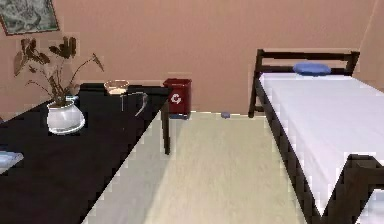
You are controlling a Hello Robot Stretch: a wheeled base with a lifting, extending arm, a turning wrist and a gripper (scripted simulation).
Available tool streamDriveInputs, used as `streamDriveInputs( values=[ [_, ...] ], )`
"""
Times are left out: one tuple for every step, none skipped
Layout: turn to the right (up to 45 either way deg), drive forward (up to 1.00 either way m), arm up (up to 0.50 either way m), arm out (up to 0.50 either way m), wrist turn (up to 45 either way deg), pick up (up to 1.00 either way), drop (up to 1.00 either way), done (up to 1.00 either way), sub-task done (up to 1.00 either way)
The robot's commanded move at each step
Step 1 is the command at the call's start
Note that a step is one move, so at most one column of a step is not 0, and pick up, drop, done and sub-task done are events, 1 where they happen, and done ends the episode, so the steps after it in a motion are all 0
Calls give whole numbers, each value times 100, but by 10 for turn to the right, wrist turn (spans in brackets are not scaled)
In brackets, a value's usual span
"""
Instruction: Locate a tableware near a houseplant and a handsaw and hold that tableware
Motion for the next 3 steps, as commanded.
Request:
streamDriveInputs(
  values=[
    [0, 45, 0, 0, 0, 0, 0, 0, 0],
    [120, 0, 0, 0, 0, 0, 0, 0, 0],
    [0, 100, 0, 0, 0, 0, 0, 0, 0]
  ],
)
